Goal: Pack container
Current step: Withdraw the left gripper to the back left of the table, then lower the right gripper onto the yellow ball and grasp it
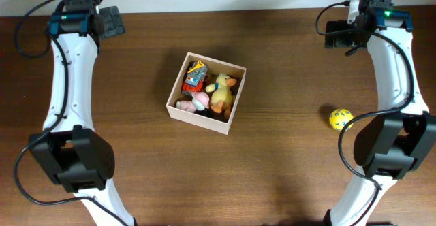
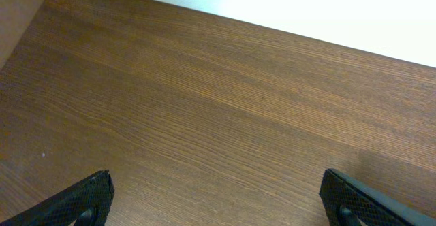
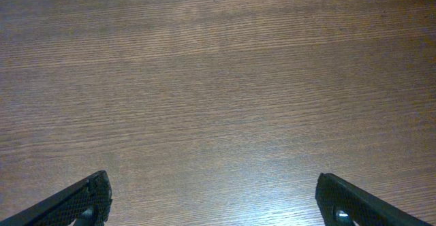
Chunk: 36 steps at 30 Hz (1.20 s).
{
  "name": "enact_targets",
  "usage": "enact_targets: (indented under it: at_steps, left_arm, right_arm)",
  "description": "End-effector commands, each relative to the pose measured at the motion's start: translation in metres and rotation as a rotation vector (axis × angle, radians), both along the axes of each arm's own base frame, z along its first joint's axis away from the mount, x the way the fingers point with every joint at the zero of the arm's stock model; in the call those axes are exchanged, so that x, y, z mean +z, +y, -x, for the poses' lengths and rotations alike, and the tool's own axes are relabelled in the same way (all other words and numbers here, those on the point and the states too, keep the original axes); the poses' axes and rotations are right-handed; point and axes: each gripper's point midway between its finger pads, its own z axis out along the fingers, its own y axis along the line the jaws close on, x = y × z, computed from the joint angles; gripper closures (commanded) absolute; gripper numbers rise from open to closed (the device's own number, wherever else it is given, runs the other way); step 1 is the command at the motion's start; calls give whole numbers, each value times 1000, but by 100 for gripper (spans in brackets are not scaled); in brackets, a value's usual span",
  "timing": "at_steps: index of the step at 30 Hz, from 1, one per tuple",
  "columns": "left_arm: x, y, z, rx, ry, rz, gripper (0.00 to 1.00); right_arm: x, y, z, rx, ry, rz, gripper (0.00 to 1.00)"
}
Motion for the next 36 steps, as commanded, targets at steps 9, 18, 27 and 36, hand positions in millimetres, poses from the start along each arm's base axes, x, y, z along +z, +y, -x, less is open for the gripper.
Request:
enact_targets:
  at_steps: [9,18,27,36]
  left_arm:
    - [2,0,1,20,-4,1,1]
    - [2,0,1,20,-4,1,1]
    - [2,0,1,20,-4,1,1]
    - [2,0,1,20,-4,1,1]
  right_arm:
    - [-6,9,11,-16,51,-64,1]
    - [-32,-3,64,-207,257,-78,1]
    - [-86,-15,110,-299,424,-186,1]
    - [-122,-14,143,-310,532,-240,1]
